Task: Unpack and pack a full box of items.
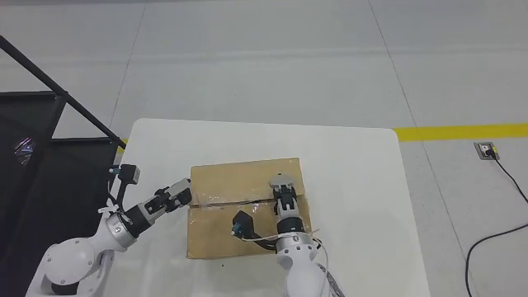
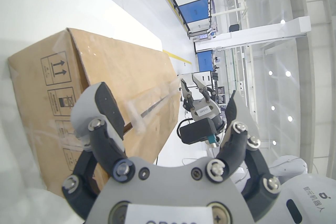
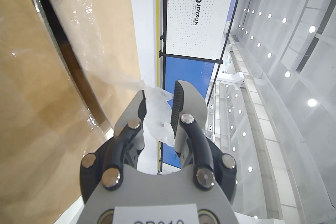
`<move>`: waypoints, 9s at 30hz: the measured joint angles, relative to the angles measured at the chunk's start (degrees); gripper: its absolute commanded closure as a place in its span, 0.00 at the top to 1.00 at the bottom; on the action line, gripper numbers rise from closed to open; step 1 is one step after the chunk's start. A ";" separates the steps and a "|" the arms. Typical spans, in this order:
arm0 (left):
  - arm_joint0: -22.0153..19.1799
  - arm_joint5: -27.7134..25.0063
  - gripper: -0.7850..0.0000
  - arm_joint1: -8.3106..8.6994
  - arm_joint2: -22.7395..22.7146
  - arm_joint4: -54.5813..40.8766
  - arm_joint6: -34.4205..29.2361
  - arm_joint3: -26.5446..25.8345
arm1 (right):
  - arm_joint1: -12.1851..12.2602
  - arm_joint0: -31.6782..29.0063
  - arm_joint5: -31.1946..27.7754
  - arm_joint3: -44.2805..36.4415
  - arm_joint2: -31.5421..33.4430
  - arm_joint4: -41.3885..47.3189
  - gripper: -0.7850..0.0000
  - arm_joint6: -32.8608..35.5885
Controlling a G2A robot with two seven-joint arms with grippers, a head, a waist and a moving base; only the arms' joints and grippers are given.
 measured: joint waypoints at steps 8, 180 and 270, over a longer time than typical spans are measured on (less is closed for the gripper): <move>-0.33 0.24 1.00 0.08 0.97 0.56 1.40 0.69 | 0.36 -1.11 -0.29 -0.54 0.32 0.00 1.00 -0.32; 4.20 -7.06 1.00 1.04 5.72 -2.72 9.95 -1.74 | 0.50 22.12 33.20 13.38 10.32 140.57 0.00 27.13; 3.68 -7.12 1.00 0.83 7.53 -3.39 8.69 -0.11 | 8.18 2.80 42.32 4.29 31.67 150.96 0.00 20.36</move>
